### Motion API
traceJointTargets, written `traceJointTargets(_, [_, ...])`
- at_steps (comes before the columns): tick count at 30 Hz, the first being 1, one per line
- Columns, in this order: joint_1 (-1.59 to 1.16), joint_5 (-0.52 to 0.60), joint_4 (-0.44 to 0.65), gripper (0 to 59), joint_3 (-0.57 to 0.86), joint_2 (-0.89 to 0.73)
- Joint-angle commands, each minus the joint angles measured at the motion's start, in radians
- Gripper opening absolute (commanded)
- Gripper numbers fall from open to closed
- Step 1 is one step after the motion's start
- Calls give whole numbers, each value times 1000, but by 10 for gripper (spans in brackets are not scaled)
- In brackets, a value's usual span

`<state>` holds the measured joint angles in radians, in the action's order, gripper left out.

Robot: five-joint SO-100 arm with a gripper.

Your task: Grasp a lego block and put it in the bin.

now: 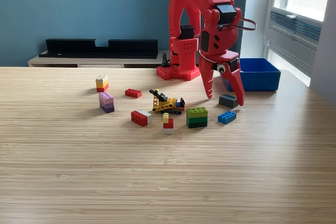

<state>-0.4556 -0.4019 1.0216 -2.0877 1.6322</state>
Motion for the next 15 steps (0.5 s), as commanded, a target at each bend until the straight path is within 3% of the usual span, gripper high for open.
traceJointTargets(1, [0,5,-9,384,77,-20])
traceJointTargets(5, [-8,14,-11,343,100,-44])
traceJointTargets(10, [-14,26,-37,141,103,-63])
traceJointTargets(15, [-14,40,-52,65,100,-66])
